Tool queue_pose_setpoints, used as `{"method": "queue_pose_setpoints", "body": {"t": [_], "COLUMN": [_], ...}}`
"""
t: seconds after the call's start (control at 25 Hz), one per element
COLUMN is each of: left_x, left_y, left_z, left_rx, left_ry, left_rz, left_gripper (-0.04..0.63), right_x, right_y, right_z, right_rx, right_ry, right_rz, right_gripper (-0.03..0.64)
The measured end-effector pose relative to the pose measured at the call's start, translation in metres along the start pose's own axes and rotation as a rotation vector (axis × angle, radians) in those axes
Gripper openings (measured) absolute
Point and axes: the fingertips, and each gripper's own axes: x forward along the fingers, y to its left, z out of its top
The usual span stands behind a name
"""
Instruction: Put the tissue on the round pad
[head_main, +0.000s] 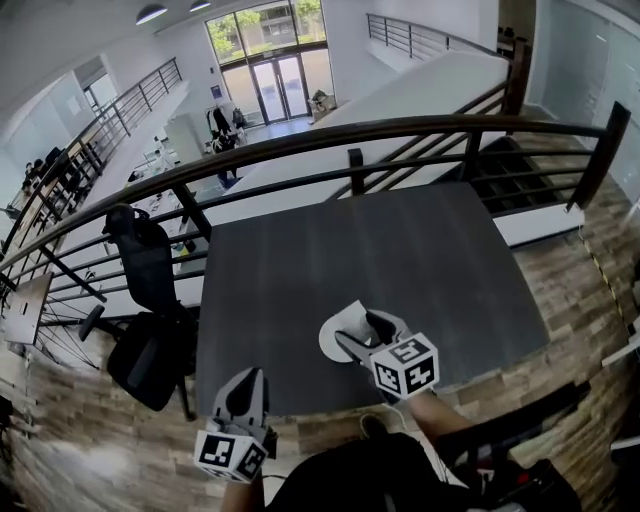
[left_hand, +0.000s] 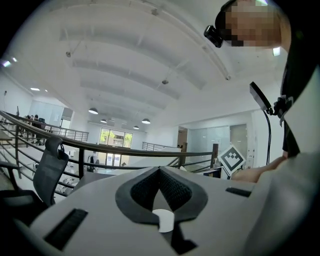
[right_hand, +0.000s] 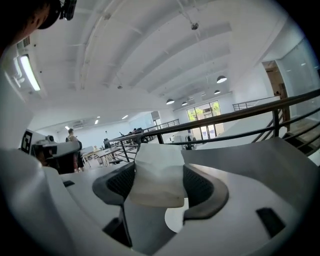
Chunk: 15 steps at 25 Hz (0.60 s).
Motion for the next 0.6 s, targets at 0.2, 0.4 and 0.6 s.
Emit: {"method": "queue_pose_setpoints", "body": {"t": [0.2, 0.4, 0.6], "left_x": [0.004, 0.007, 0.008], "left_y": [0.008, 0.013, 0.022], "left_z": [0.0, 0.003, -0.005], "left_rx": [0.0, 0.008, 0.004], "left_ry": [0.008, 0.002, 0.039], "left_rz": [0.046, 0.073, 0.112], "left_gripper": [-0.006, -0.006, -0.006], "right_x": [0.037, 0.063, 0.091], "right_y": [-0.02, -0.046, -0.064], "right_z": [-0.047, -0.104, -0.146], "right_rx": [-0.002, -0.017, -0.038], "right_ry": [0.104, 0.225, 0.339], "right_rz": [0.0, -0.03, -0.039], "right_gripper": [0.307, 0.307, 0.307]}}
